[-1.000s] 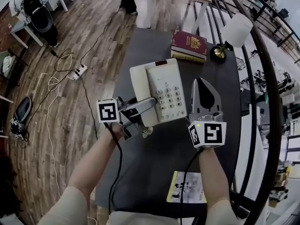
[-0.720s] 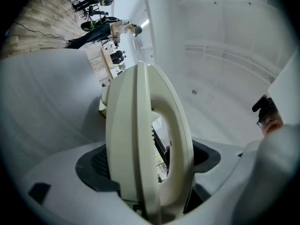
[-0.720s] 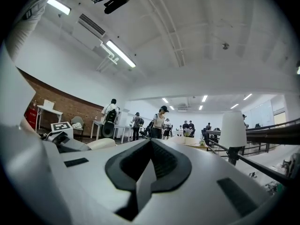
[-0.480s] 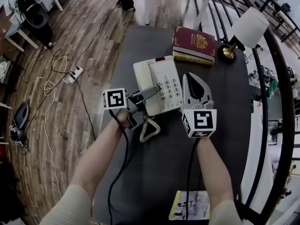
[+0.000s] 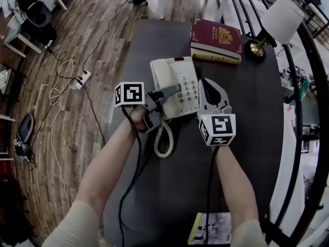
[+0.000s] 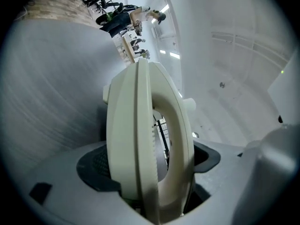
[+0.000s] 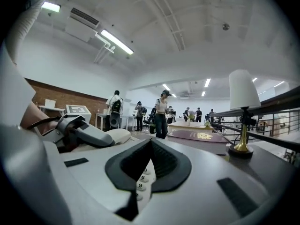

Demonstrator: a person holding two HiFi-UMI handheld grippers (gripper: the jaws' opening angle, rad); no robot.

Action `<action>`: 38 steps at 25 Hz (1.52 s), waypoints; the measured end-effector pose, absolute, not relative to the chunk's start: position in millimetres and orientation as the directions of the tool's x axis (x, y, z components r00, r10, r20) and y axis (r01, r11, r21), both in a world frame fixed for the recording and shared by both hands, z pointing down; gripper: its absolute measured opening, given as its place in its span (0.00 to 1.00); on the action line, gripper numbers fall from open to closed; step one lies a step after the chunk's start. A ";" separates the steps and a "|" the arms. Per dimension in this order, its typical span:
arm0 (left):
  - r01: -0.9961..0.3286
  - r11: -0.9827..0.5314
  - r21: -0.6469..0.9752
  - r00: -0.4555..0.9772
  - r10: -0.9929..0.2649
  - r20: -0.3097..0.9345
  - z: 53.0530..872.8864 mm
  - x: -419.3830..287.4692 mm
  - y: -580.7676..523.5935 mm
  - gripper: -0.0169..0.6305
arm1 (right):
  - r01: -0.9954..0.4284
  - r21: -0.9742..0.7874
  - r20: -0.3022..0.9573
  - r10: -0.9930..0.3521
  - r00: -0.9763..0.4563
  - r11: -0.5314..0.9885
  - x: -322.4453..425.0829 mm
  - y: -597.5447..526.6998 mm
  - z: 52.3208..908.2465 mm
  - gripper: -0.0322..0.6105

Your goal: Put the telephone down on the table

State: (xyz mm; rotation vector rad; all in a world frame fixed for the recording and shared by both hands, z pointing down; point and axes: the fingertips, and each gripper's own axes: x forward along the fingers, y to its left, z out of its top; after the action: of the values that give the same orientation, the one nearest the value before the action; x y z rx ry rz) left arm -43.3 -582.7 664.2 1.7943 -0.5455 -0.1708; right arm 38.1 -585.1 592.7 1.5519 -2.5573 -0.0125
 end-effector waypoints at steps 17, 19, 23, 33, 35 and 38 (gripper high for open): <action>-0.593 -0.124 0.795 0.789 -0.285 0.544 686.1 -44.0 -573.5 0.78 | -0.895 0.008 0.124 -0.889 -0.441 0.445 53.0 -569.4 597.0 0.05; -0.635 -0.116 0.764 0.761 -0.267 0.592 691.0 -44.9 -574.2 0.79 | -0.894 -0.003 0.132 -0.886 -0.445 0.448 53.9 -568.4 600.7 0.05; -0.688 -0.145 0.711 0.723 -0.216 0.656 697.5 -45.1 -572.0 0.79 | -0.890 -0.010 0.152 -0.879 -0.452 0.456 54.0 -565.0 605.9 0.05; -0.773 -0.182 0.607 0.632 -0.291 0.718 687.6 -63.8 -573.3 0.79 | -0.872 0.062 0.131 -0.870 -0.476 0.486 51.4 -548.1 596.9 0.05; -0.783 -0.184 0.594 0.620 -0.298 0.726 684.8 -68.3 -568.8 0.79 | -0.881 0.036 0.141 -0.875 -0.462 0.471 52.2 -546.2 595.1 0.05; -0.802 -0.176 0.571 0.596 -0.321 0.736 678.4 -76.0 -562.3 0.79 | -0.886 0.022 0.144 -0.879 -0.455 0.463 51.6 -543.1 586.3 0.05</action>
State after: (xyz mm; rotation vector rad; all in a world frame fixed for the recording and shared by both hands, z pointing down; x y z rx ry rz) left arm -76.0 -562.3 678.4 1.7557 -0.9235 0.5616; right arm 51.6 -543.1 586.3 1.5596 -2.5687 0.0841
